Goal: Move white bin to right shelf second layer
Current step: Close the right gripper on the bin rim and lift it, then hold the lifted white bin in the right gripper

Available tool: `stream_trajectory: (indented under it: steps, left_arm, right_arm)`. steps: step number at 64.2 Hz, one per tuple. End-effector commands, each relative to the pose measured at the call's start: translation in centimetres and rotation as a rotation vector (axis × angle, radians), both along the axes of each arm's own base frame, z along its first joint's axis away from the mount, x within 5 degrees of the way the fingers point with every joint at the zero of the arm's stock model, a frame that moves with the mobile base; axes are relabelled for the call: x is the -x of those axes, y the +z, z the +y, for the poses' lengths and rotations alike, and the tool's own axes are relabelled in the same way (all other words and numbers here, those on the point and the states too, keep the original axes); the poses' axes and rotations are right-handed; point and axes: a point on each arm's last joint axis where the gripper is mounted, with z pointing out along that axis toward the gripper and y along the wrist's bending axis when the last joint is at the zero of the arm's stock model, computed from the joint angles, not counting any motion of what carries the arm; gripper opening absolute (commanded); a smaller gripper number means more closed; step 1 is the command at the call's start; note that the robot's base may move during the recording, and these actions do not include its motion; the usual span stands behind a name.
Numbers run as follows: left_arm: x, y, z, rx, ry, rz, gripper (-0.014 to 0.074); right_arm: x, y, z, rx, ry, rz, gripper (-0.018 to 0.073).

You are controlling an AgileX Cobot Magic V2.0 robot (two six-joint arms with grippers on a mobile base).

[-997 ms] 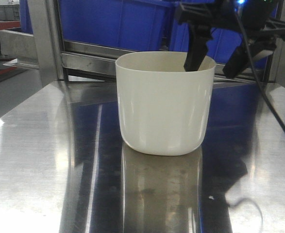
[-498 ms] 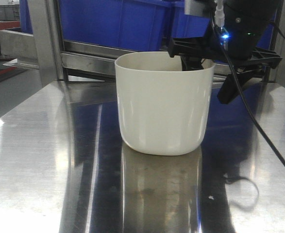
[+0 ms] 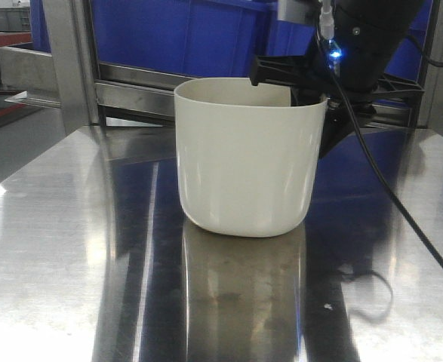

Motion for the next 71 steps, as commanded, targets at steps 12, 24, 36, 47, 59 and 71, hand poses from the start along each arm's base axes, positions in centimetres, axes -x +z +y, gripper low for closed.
stream_trajectory:
  steps: [12, 24, 36, 47, 59, 71]
  left_arm:
    - [0.0, -0.4, 0.0, 0.019, 0.002, -0.059, 0.0085]
    - [0.0, -0.4, 0.0, 0.019, 0.002, -0.059, 0.0085]
    - [0.0, -0.4, 0.0, 0.019, 0.002, -0.059, 0.0085]
    - [0.0, -0.4, 0.0, 0.019, 0.002, -0.059, 0.0085]
    - [0.0, -0.4, 0.0, 0.019, 0.002, -0.059, 0.0085]
    - [0.0, -0.4, 0.0, 0.019, 0.002, -0.059, 0.0085]
  right_arm:
    - [1.9, 9.8, -1.2, -0.132, -0.007, -0.382, 0.0057]
    - [5.6, 15.8, -4.1, -0.12, -0.012, -0.611, 0.0057]
    - [10.1, 19.2, -8.4, -0.13, -0.104, -0.773, 0.0057]
    - [15.6, 19.3, -12.3, -0.121, -0.214, -0.891, 0.0057]
    - [21.1, 16.8, -14.0, -0.113, -0.263, -0.947, 0.0057]
    - [25.5, 13.8, -14.7, -0.125, -0.264, -0.99, 0.0057]
